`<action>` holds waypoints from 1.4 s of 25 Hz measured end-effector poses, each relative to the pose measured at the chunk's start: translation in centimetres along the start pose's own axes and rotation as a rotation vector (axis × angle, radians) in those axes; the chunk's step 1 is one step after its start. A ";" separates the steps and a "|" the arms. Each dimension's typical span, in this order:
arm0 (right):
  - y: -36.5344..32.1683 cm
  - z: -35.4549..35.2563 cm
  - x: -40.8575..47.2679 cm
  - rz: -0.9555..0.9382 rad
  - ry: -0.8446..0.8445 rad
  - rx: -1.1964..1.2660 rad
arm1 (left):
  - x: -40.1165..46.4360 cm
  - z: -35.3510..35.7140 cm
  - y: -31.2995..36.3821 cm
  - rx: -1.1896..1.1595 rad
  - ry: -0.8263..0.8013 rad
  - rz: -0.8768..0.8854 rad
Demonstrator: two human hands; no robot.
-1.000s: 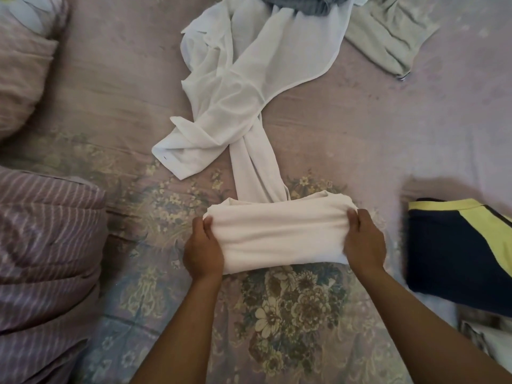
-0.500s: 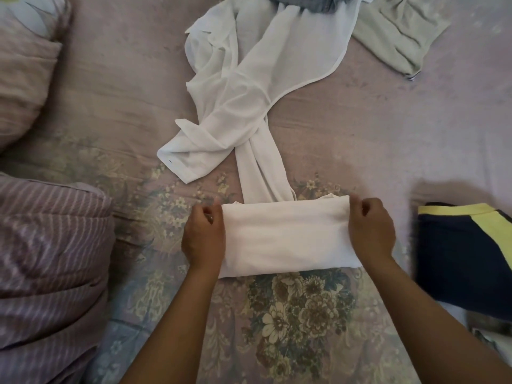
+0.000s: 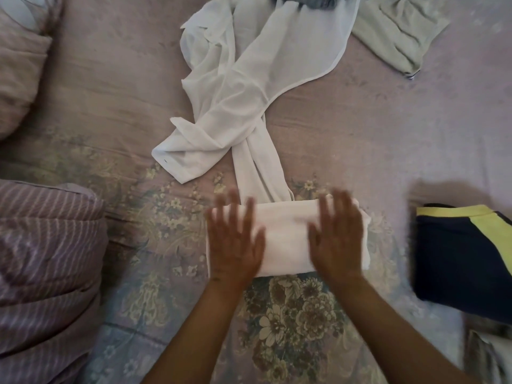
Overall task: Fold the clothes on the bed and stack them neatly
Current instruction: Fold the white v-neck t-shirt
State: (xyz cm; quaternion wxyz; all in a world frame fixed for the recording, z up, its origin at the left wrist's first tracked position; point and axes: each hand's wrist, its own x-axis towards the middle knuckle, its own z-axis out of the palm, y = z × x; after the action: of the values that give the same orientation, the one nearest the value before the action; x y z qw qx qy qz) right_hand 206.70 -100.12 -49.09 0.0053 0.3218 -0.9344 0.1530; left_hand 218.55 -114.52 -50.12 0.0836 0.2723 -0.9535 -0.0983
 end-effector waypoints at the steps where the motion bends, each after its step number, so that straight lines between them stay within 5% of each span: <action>1: -0.8 0.6 -1.3 -0.147 -0.042 -0.049 | -0.9 0.5 0.8 0.024 -0.045 0.167; 5: 0.0 2.0 -3.0 -0.186 -0.207 -0.220 | -2.0 2.4 0.1 0.110 -0.201 0.293; 12: -1.4 1.5 -6.6 -0.345 -0.110 -0.205 | -3.5 0.1 -4.1 -0.076 -0.160 0.419; 14: -1.4 1.3 -7.3 -0.318 -0.122 -0.210 | -3.7 -0.9 -4.3 -0.190 -0.209 0.088; 18: -1.7 0.8 -7.3 -0.314 -0.122 -0.219 | -1.5 -2.3 -2.4 -0.737 -0.225 -0.911; 21: -1.2 -0.8 -8.3 -0.235 -0.140 -0.078 | 0.2 -3.9 -3.1 -1.029 -0.409 -1.204; 23: -0.3 -2.4 -8.6 -0.012 -0.276 0.203 | 1.1 -6.2 -2.1 -1.109 -0.500 -1.155; 26: 1.4 -5.3 -7.2 0.494 -0.481 0.750 | 3.1 -8.5 2.5 -1.017 -0.492 -0.815; 30: 3.8 -7.2 -2.7 0.925 -0.268 1.117 | 4.9 -7.2 12.6 -0.789 -0.546 -0.476; 32: 4.9 -7.7 -0.7 0.999 -0.315 1.142 | 4.8 -5.4 16.9 -0.871 -0.616 -0.502; 35: 6.6 -7.3 0.8 0.872 -0.430 0.827 | 3.7 -3.5 18.7 -0.912 -0.609 -0.575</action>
State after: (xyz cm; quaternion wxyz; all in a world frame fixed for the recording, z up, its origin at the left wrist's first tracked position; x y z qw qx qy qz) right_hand 201.44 -93.50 -43.90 -0.3696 -0.0892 -0.8234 0.4213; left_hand 206.79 -101.42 -42.00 -0.1139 0.4149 -0.6850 -0.5879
